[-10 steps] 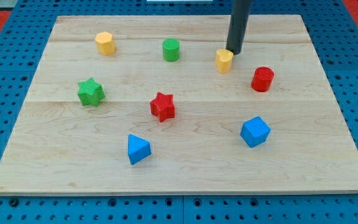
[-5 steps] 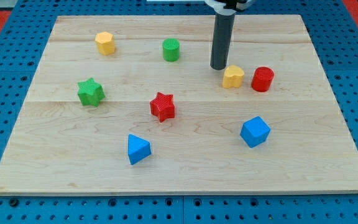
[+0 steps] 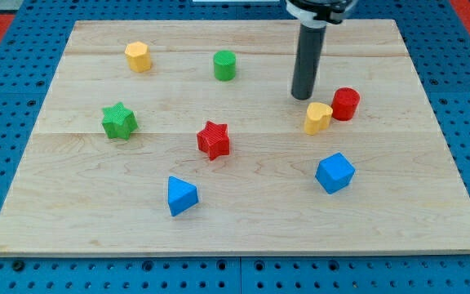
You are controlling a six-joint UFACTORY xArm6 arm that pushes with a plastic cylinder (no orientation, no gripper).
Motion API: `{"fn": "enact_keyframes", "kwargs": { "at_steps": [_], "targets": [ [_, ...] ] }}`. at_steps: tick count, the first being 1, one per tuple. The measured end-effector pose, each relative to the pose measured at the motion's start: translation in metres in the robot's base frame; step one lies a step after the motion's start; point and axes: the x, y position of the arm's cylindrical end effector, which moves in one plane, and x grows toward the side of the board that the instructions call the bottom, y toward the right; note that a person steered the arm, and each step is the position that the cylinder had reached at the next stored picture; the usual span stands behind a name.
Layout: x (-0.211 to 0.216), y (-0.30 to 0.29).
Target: Slide yellow heart closer to the blue cube
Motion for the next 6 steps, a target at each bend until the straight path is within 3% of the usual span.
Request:
{"fn": "enact_keyframes", "kwargs": {
  "at_steps": [6],
  "targets": [
    [0.094, 0.008]
  ]
}}
